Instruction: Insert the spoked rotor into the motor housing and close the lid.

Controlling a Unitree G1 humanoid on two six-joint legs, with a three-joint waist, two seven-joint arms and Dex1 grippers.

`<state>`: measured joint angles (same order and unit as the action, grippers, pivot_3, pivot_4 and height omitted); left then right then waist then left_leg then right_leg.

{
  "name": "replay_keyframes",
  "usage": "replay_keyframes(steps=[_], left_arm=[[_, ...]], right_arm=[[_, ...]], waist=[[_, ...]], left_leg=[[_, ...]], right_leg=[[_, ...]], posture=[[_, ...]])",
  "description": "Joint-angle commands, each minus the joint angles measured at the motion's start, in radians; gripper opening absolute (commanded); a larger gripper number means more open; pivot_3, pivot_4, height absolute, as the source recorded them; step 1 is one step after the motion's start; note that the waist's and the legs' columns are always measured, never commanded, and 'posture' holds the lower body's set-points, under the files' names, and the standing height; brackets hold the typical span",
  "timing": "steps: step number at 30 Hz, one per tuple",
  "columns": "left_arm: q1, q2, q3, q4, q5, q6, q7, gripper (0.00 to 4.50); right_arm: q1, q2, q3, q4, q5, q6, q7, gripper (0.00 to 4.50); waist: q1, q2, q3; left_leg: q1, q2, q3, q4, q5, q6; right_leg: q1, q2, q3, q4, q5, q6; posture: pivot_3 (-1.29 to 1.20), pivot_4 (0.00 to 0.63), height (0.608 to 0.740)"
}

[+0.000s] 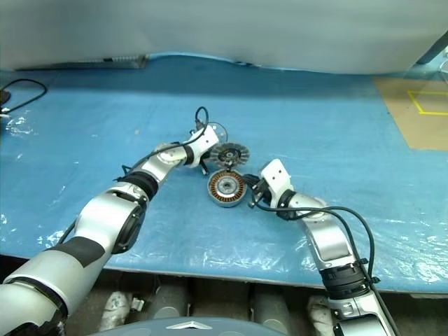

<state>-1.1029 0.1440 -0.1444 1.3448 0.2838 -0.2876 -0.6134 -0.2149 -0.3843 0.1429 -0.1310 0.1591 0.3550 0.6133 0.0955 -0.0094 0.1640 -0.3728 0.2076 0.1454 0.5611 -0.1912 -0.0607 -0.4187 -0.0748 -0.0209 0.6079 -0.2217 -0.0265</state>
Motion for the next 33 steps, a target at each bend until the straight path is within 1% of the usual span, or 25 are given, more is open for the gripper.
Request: replay_keyframes(steps=[1, 8, 14, 18, 22, 26, 29, 33], left_arm=[[0.014, 0.014, -0.010, -0.009, 0.008, -0.011, -0.035, 0.04], [0.051, 0.061, 0.004, -0.033, -0.023, -0.045, -0.170, 0.04], [0.124, 0.143, 0.023, -0.093, -0.081, -0.092, -0.351, 0.04], [0.200, 0.203, 0.029, -0.180, -0.131, -0.114, -0.485, 0.04], [0.307, 0.263, 0.039, -0.362, -0.221, -0.064, -0.648, 0.04], [0.442, 0.335, 0.033, -0.623, -0.323, 0.046, -0.794, 0.04], [0.521, 0.388, 0.030, -0.773, -0.373, 0.117, -0.846, 0.04], [0.571, 0.429, 0.030, -0.883, -0.402, 0.181, -0.849, 0.04]], right_arm=[[-0.004, 0.005, -0.001, -0.022, 0.002, -0.007, 0.000, 0.00], [-0.002, 0.004, -0.002, -0.023, 0.002, -0.008, 0.000, 0.00], [-0.002, 0.007, -0.003, -0.026, 0.007, -0.007, 0.002, 0.00], [0.005, 0.004, -0.005, -0.031, 0.010, -0.007, 0.007, 0.00], [-0.001, 0.001, -0.008, -0.026, 0.014, -0.006, 0.016, 0.00], [-0.007, -0.002, -0.011, -0.022, 0.017, -0.005, 0.027, 0.00], [-0.008, -0.004, -0.012, -0.019, 0.018, -0.004, 0.034, 0.00], [-0.010, -0.004, -0.008, -0.015, 0.016, -0.002, 0.041, 0.00]], waist=[[0.000, 0.000, 0.000], [-0.001, 0.000, 0.000], [-0.002, 0.000, 0.000], [-0.002, 0.000, 0.000], [-0.003, 0.000, 0.000], [-0.005, 0.000, 0.000], [-0.007, 0.001, 0.000], [-0.010, 0.001, 0.001]], left_leg=[[0.000, 0.000, 0.000, 0.000, 0.000, 0.000], [0.000, 0.000, 0.000, 0.000, 0.000, 0.000], [0.001, 0.000, 0.000, -0.001, 0.000, 0.000], [0.002, 0.000, 0.001, -0.002, 0.000, 0.000], [0.003, 0.000, 0.001, -0.003, 0.000, 0.000], [0.004, 0.001, 0.002, -0.005, 0.000, 0.000], [0.004, 0.001, 0.003, -0.007, 0.000, 0.000], [0.004, 0.002, 0.004, -0.007, 0.000, 0.000]], right_leg=[[0.000, 0.000, 0.000, 0.000, 0.000, 0.000], [0.000, 0.000, 0.000, 0.000, 0.000, 0.000], [0.000, 0.000, 0.000, 0.000, 0.000, 0.000], [0.000, 0.000, 0.000, 0.000, 0.000, -0.001], [0.000, 0.000, 0.001, 0.000, -0.003, -0.004], [0.000, 0.000, 0.001, 0.000, -0.003, -0.005], [0.000, 0.000, 0.001, -0.001, -0.003, -0.005], [-0.001, 0.000, 0.001, -0.001, -0.003, -0.005]], posture=[[0.00, 0.150, 0.740], [0.00, 0.150, 0.740], [0.00, 0.150, 0.740], [0.00, 0.150, 0.740], [0.00, 0.150, 0.740], [0.00, 0.150, 0.740], [0.00, 0.150, 0.740], [0.00, 0.150, 0.740]])
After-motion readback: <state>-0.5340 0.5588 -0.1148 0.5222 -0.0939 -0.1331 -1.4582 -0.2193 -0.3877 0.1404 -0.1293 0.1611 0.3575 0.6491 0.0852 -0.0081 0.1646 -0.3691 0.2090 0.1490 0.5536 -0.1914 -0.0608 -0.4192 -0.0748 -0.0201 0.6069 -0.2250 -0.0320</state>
